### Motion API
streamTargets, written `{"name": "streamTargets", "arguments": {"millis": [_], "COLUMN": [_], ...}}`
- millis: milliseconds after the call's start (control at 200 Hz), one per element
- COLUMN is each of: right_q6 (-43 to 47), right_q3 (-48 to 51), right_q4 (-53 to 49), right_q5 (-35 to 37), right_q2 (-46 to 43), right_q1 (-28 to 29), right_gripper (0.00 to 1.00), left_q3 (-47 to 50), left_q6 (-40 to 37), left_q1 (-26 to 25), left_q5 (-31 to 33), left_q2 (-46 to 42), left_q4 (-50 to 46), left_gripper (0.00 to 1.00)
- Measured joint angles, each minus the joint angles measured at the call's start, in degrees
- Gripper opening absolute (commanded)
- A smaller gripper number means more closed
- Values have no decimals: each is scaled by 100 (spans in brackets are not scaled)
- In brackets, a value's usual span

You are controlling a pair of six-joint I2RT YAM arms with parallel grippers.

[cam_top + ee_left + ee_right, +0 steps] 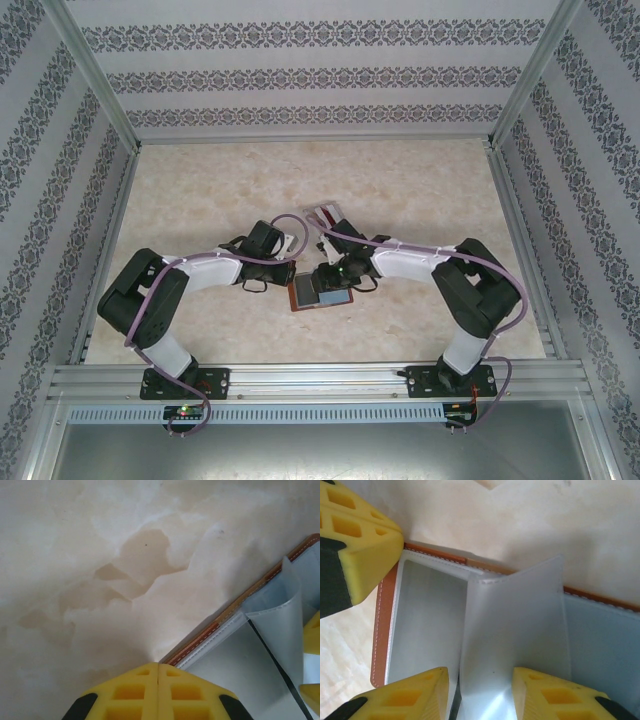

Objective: Put the credit cards into the card holder

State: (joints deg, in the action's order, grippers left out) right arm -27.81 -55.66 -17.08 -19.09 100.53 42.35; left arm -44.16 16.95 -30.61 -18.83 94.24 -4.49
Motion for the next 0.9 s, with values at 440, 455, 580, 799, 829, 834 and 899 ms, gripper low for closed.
{"name": "streamTargets", "arguments": {"millis": [440,455,580,799,829,834,899], "right_q6": [68,68,81,-17,-37,-46,-96], "right_q3": [216,225,337,697,763,769,887], "right_q4": [131,160,365,210,184,181,127], "right_q5": [-391,-450,-627,118,199,203,306], "right_q2": [-706,-761,-1180,-1576,-1565,-1561,-1532], "right_q1": [55,50,50,-136,-157,-162,-170], "right_gripper": [42,42,48,56,56,56,57], "left_q3": [258,262,278,280,280,280,280], "left_q6": [184,199,238,262,264,262,264], "left_q1": [173,177,190,192,192,192,192], "left_q5": [4,4,24,24,24,24,26], "left_q2": [-201,-205,-212,-212,-212,-212,-212], "left_q4": [155,153,162,168,168,168,170], "left_gripper": [9,9,9,9,9,9,9]}}
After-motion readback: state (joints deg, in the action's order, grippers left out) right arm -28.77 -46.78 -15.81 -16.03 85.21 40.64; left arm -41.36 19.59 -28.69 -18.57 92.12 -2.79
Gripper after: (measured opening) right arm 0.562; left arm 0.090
